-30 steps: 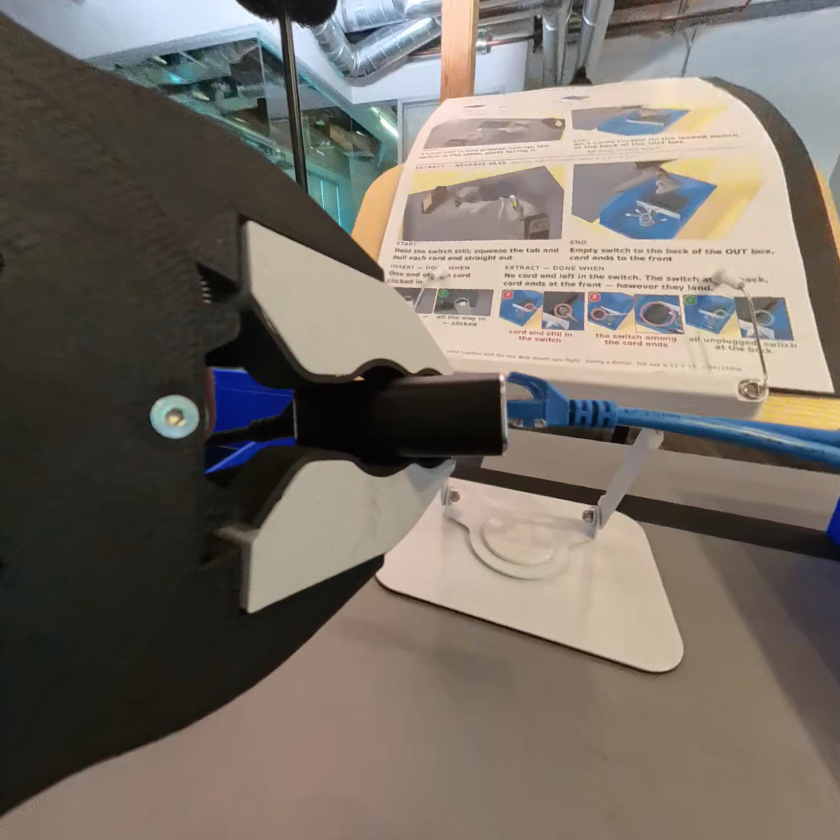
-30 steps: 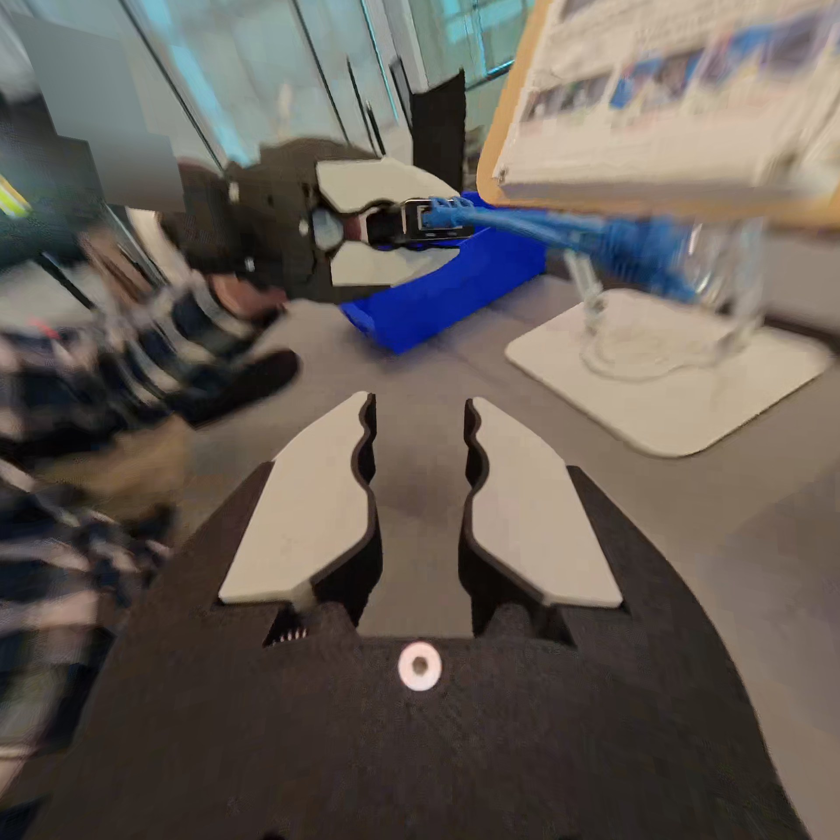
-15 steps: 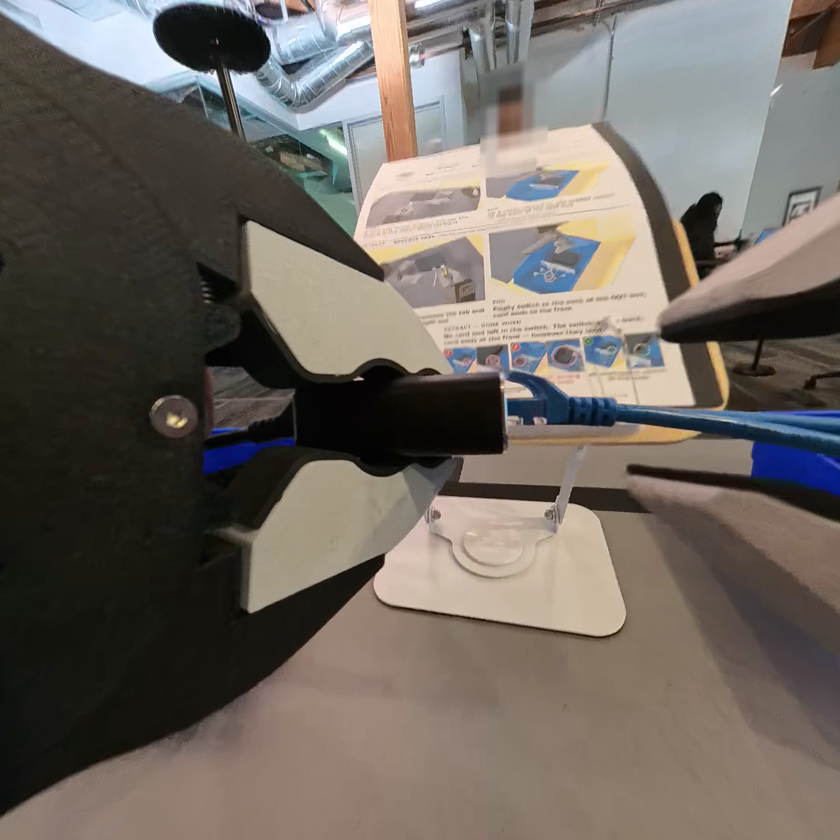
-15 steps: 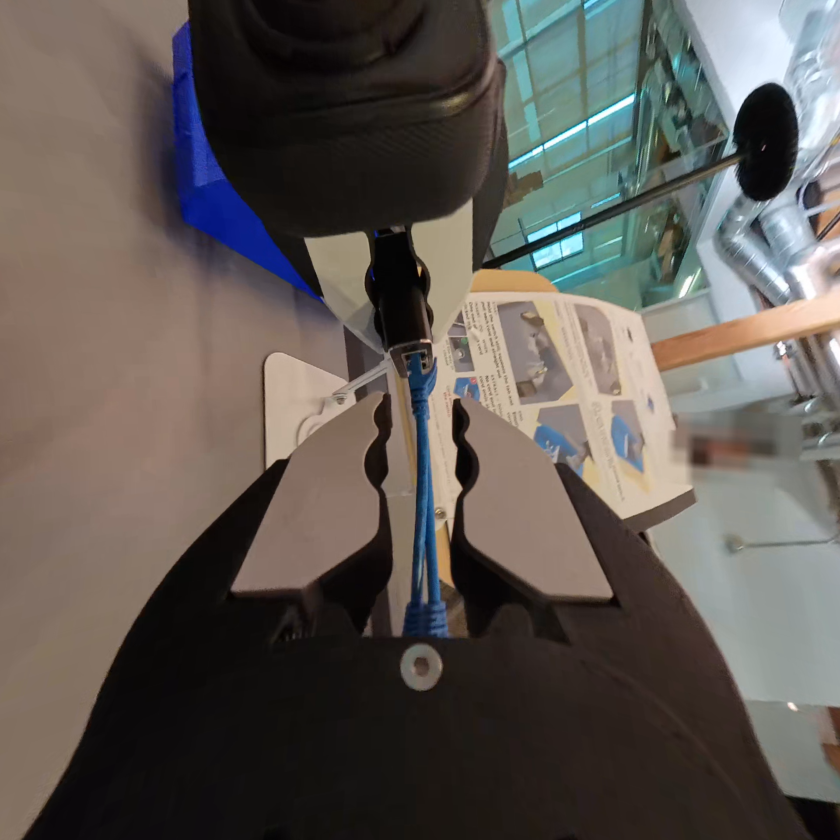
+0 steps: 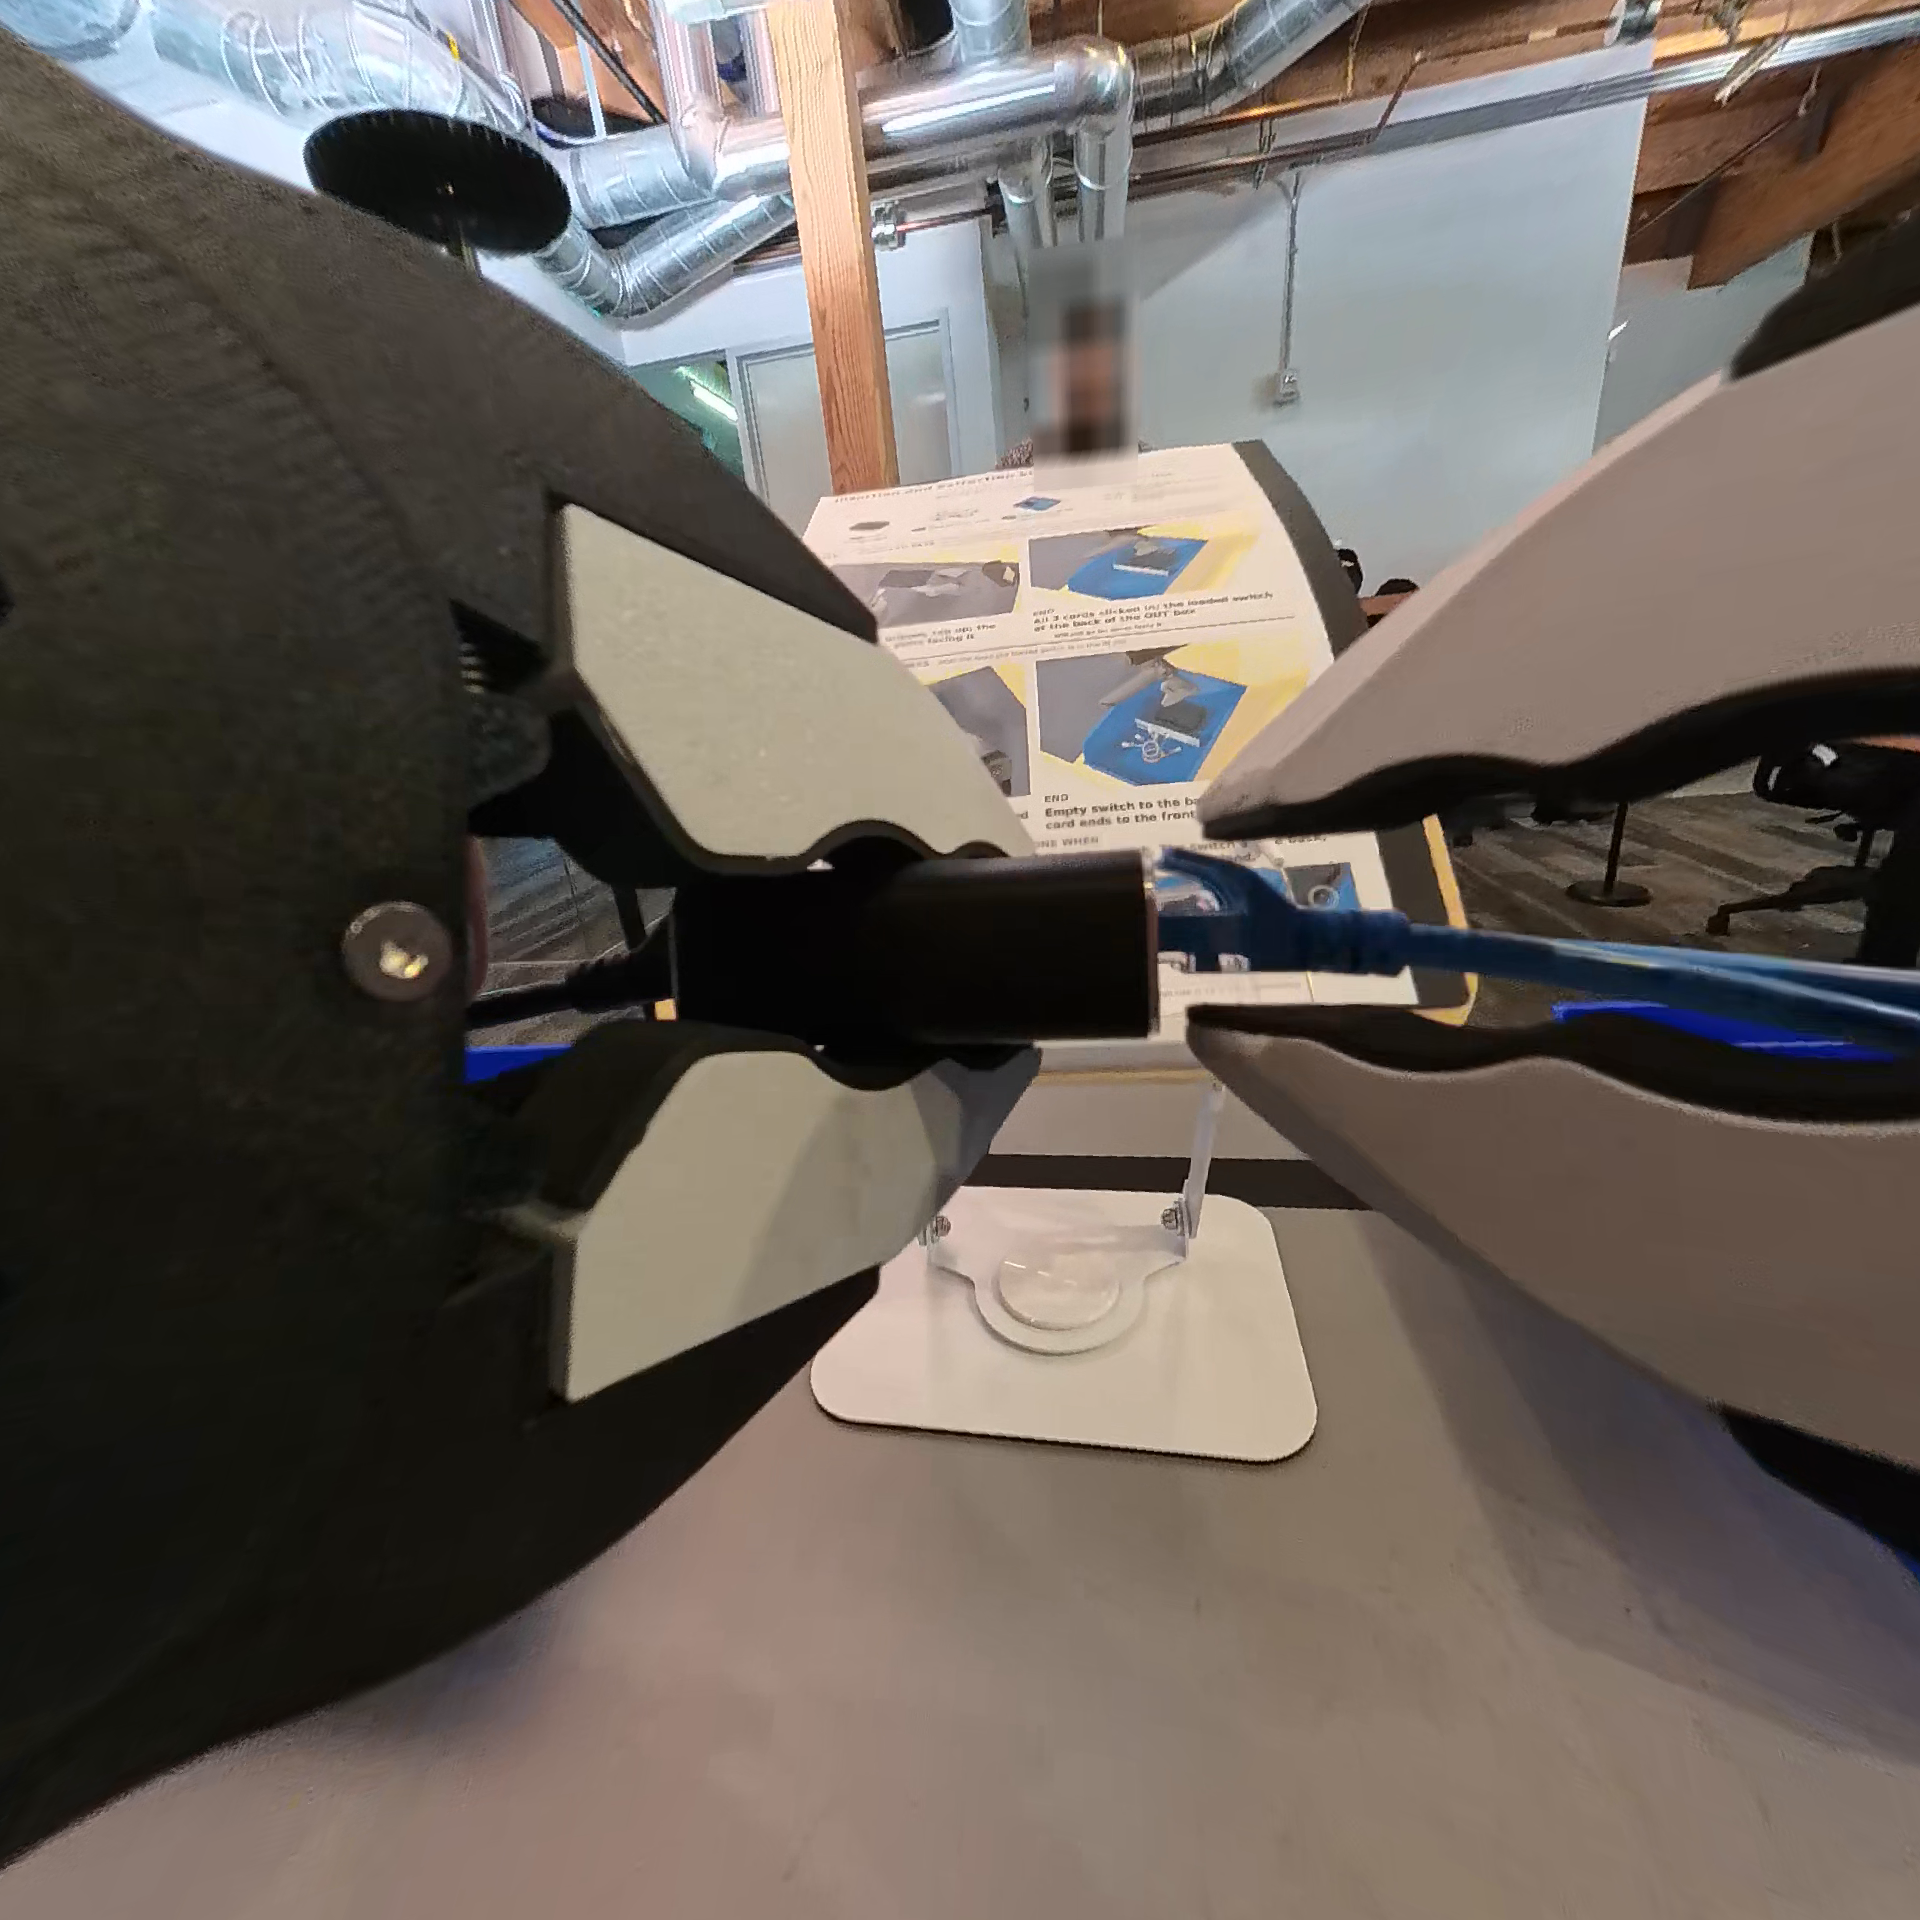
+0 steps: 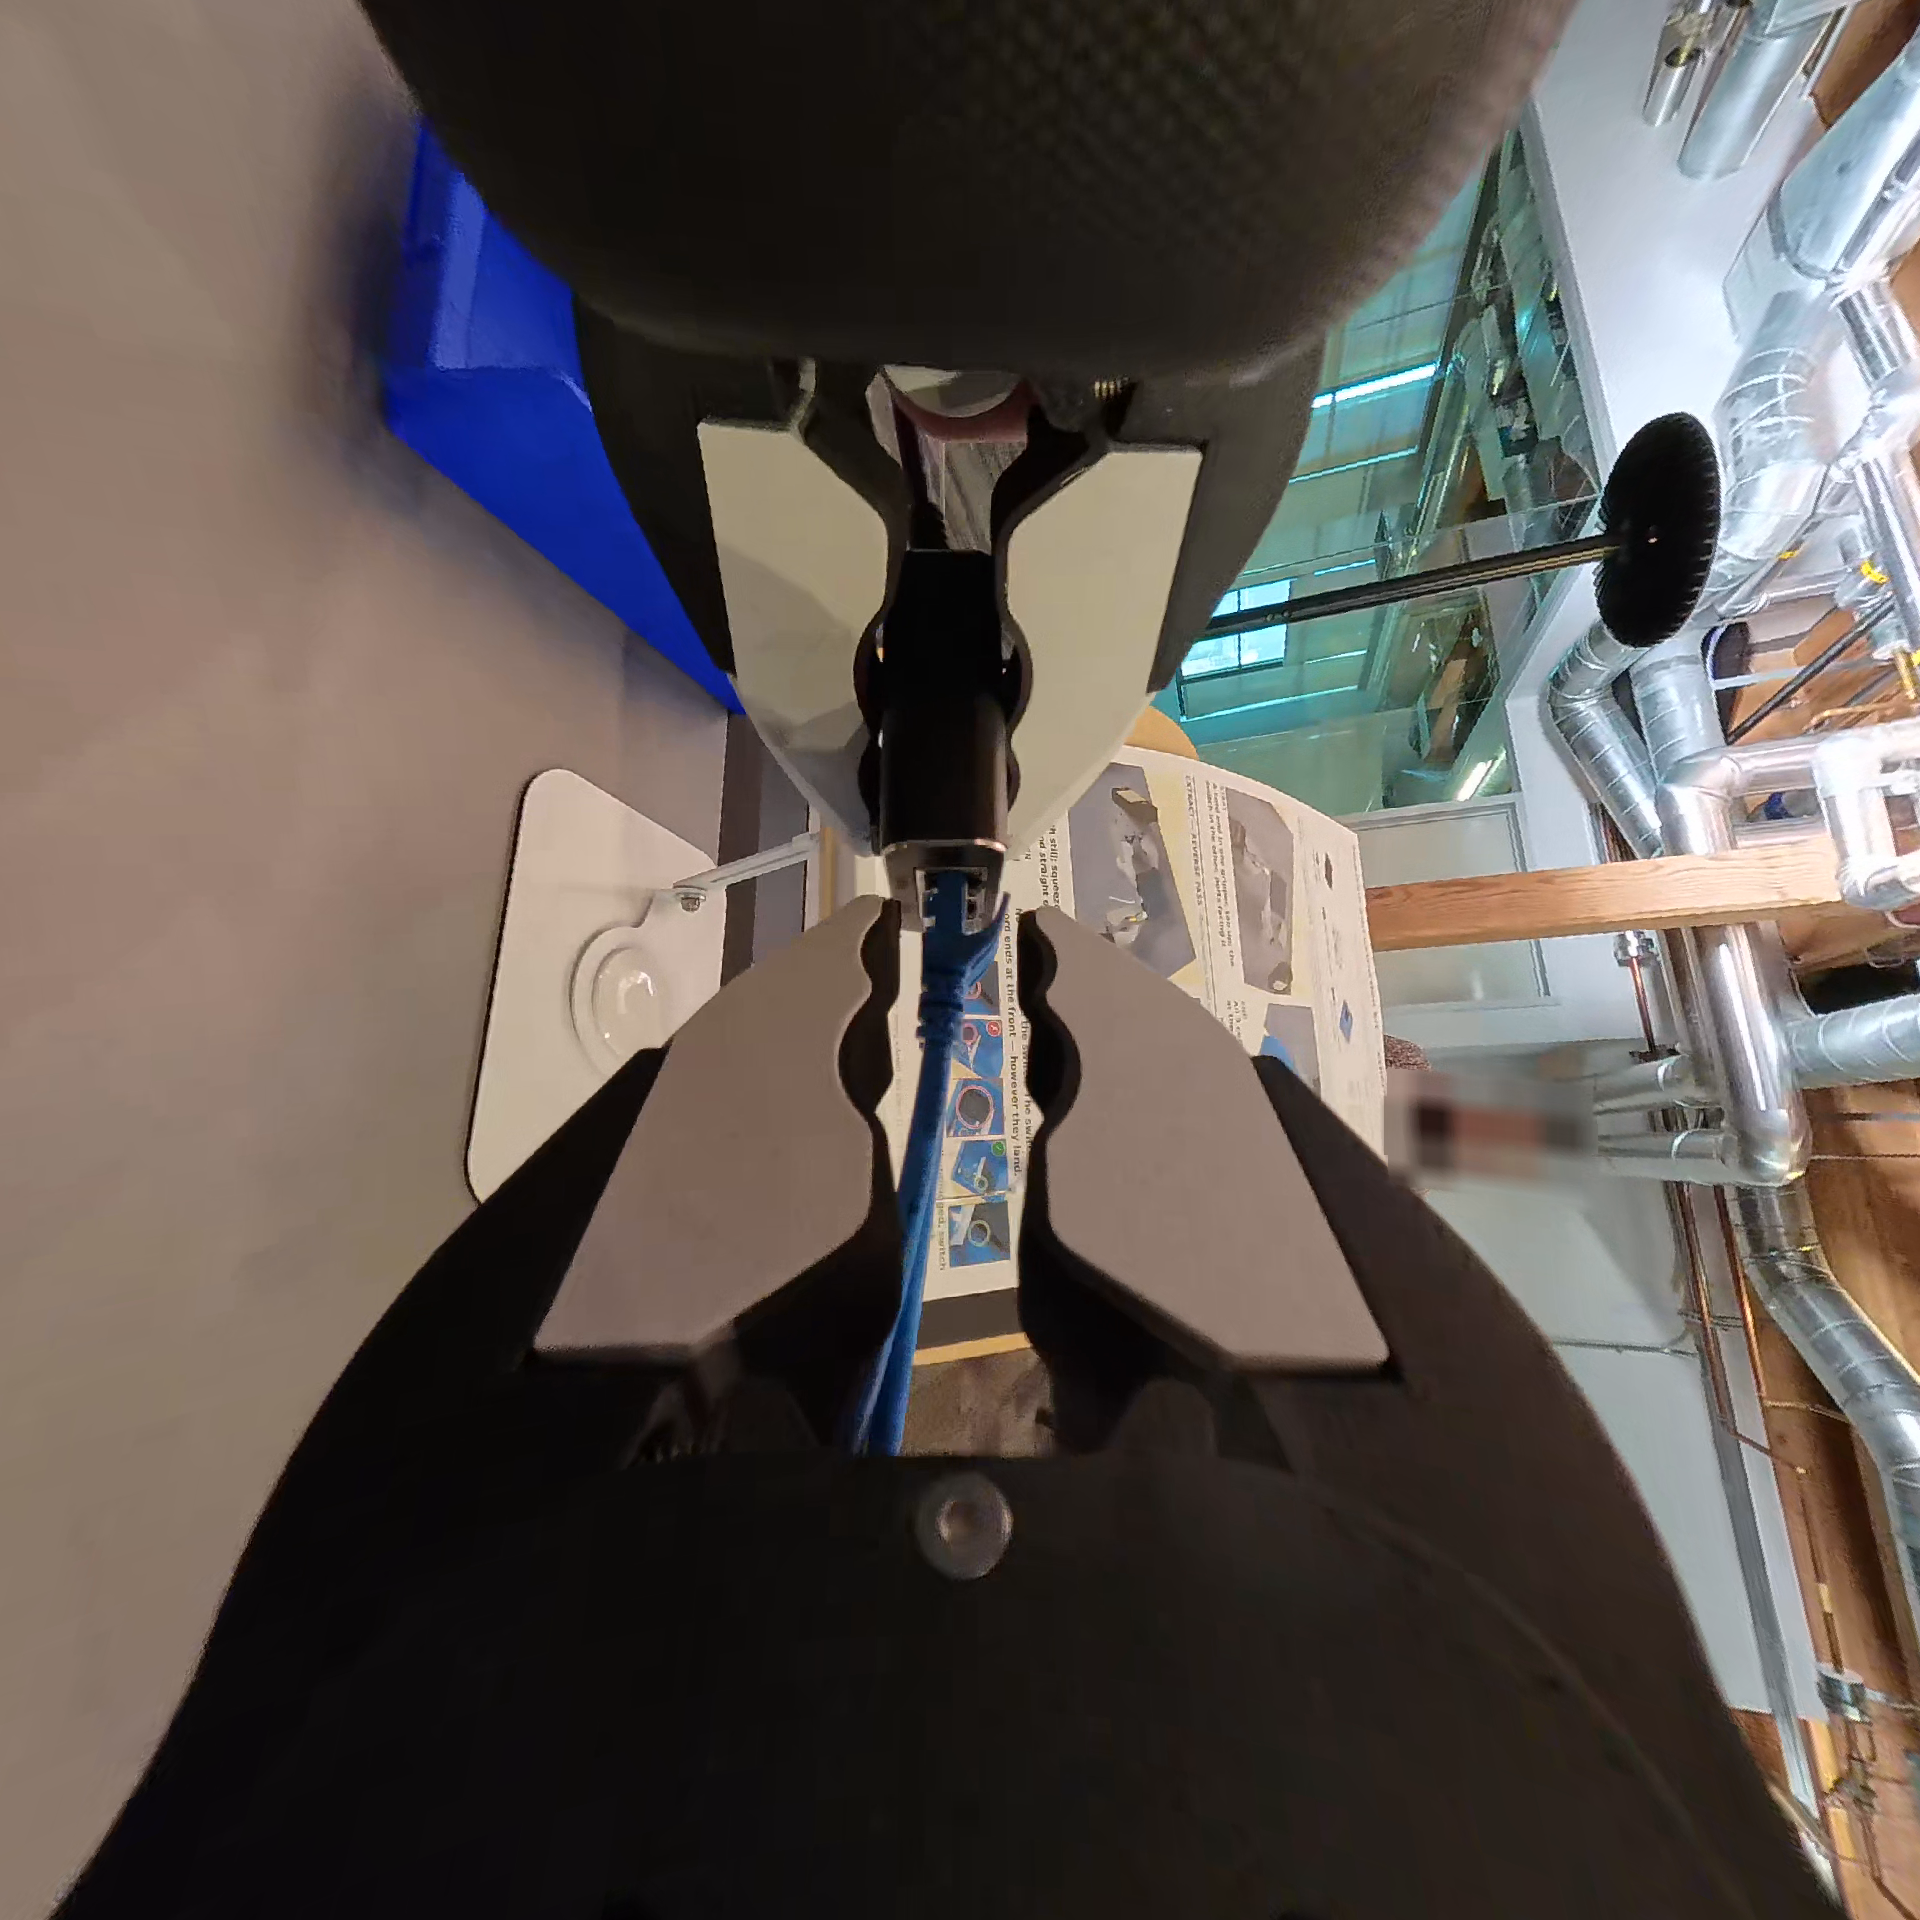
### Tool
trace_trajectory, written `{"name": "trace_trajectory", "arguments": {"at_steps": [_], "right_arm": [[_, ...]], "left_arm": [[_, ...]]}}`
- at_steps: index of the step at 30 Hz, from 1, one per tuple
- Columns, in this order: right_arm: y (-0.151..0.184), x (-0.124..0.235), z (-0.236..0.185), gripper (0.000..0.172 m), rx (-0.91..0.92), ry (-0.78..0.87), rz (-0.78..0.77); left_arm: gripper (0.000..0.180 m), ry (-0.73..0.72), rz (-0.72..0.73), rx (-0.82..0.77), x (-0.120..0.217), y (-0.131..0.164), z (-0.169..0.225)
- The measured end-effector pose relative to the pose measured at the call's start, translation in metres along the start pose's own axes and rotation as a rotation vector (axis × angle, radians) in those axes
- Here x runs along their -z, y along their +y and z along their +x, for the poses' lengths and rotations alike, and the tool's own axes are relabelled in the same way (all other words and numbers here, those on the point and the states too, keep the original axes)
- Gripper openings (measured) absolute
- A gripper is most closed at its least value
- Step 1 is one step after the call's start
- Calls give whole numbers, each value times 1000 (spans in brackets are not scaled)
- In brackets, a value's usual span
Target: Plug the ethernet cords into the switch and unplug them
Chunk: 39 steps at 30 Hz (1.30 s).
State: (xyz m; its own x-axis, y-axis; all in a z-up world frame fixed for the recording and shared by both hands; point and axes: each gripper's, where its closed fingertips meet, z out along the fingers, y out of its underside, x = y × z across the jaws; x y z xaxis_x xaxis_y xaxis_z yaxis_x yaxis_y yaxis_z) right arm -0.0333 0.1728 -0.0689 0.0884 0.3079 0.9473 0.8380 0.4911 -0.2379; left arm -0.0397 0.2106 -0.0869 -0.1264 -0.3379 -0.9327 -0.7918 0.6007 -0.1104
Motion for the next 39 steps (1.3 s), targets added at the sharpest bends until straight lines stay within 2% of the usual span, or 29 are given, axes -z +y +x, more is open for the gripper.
{"name": "trace_trajectory", "arguments": {"at_steps": [4, 15, 28, 39], "right_arm": [[1, 0, -1, 15, 22, -10, -11], [3, 1, -8, 13, 118, -50, -65], [11, -1, -37, 11, 193, -207, -172], [16, 4, -36, 11, 184, -212, -199]], "left_arm": [[27, 3, 1, -20, 2, -4, 1], [26, 27, 7, -24, -1, -6, 7], [27, 200, 34, -33, -12, -5, 37], [27, 193, 63, 23, -17, -8, 37]]}}
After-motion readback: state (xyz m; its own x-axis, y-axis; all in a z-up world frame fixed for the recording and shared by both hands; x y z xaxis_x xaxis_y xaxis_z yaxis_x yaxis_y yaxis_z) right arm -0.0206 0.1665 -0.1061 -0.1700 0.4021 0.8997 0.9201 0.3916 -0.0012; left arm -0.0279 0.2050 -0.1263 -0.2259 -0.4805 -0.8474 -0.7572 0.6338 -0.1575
